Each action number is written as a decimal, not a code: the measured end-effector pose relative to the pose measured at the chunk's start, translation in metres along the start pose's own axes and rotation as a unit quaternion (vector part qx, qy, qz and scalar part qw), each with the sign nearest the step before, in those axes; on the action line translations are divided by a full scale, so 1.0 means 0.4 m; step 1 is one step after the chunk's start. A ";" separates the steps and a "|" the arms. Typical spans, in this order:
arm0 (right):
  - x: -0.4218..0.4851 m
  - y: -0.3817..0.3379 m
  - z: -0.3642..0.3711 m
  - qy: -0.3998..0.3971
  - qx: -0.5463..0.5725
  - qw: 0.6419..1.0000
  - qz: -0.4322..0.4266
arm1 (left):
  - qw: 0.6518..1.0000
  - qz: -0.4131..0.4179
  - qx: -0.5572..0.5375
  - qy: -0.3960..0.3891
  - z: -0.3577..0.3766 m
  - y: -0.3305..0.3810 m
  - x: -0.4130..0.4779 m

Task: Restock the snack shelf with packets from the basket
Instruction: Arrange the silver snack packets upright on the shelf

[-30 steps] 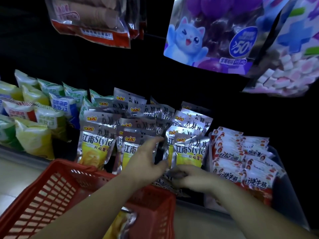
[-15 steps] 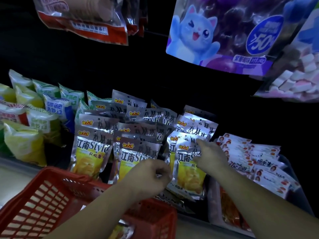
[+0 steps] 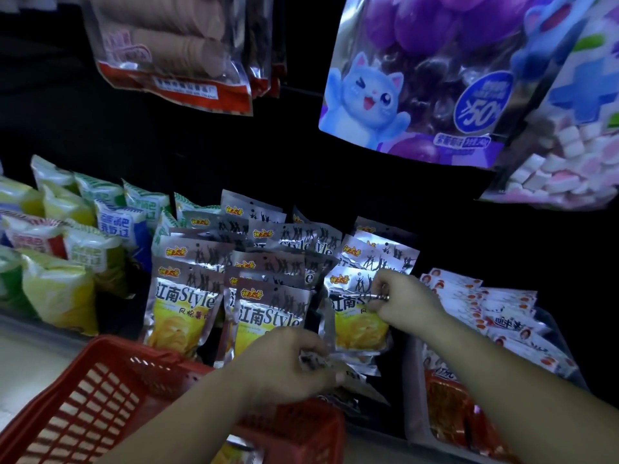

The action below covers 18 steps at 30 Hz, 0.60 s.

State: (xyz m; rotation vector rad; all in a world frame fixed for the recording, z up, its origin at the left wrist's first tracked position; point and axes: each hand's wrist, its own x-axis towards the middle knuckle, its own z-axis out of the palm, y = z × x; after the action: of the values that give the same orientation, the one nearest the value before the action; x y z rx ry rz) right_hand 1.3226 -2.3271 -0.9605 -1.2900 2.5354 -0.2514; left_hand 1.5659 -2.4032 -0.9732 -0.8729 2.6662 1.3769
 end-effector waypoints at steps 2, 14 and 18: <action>-0.022 -0.022 -0.036 0.001 0.002 1.000 -0.004 | 0.999 0.005 0.021 0.033 -0.015 0.012 -0.017; -0.332 -0.225 -0.371 0.036 0.231 0.957 -0.172 | 0.943 0.041 -0.241 0.227 -0.210 0.171 -0.234; -0.444 -0.293 -0.375 -0.027 0.328 0.933 -0.146 | 0.921 0.033 -0.286 0.261 -0.234 0.206 -0.379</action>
State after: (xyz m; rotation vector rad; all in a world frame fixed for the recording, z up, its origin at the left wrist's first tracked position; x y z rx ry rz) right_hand 1.4619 -2.2477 -0.7554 -1.3366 1.9262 -1.0073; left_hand 1.6757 -2.3653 -0.8149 -1.3733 2.6625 2.2904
